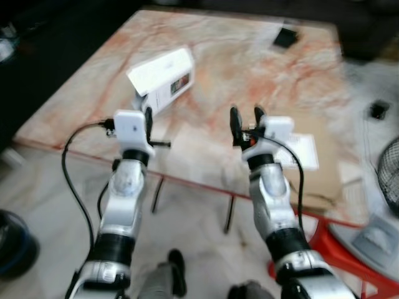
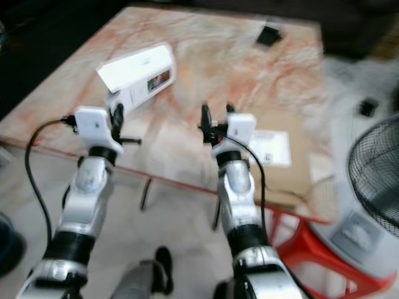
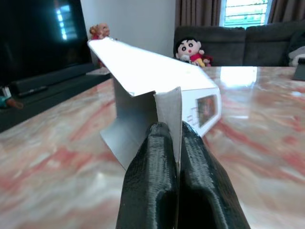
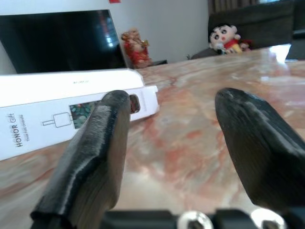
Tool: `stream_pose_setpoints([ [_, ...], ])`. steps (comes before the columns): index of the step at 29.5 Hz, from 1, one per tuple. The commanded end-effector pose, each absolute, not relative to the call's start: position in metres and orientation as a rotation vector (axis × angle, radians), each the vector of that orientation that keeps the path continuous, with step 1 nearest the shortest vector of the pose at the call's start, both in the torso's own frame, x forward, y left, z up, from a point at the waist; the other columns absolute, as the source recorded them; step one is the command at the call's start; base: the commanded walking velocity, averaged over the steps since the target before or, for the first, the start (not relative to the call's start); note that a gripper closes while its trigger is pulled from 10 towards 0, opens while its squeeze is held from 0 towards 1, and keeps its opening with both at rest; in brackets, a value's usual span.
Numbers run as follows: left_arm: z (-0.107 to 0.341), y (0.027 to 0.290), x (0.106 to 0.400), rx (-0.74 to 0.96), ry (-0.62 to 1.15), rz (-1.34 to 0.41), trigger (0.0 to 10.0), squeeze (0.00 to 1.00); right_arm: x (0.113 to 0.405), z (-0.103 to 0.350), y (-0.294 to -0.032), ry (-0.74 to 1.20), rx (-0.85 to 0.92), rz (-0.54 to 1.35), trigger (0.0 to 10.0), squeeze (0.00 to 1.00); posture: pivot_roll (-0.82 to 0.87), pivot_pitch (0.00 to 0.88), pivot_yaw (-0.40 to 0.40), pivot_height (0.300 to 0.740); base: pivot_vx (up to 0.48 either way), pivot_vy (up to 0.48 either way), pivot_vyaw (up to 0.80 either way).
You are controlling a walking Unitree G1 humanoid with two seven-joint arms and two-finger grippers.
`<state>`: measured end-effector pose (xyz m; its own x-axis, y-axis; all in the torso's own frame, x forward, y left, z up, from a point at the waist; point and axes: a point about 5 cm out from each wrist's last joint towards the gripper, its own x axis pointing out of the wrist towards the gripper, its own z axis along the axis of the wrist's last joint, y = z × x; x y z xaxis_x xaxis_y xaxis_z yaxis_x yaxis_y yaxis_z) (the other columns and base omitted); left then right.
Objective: Picking trash to rubbish bin
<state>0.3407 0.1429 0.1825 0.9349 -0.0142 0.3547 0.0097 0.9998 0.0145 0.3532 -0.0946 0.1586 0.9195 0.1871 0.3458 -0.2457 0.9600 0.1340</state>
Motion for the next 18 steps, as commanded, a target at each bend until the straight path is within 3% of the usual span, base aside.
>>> stream_pose_setpoints([
  [1,0.1872,0.1393,0.3424,0.011,-0.372,-0.025,10.0,0.0,0.3545,0.1649,-0.0954,-0.359,0.179,0.222,10.0,0.0,0.08,0.182,0.013,0.74,-0.244,0.0,0.0],
  [18,0.1865,0.1432,0.3427,0.02,-0.369,-0.011,10.0,0.0,0.3539,0.161,-0.0956,-0.342,0.175,0.231,10.0,0.0,0.08,0.184,0.009,0.74,-0.128,0.0,0.0],
])
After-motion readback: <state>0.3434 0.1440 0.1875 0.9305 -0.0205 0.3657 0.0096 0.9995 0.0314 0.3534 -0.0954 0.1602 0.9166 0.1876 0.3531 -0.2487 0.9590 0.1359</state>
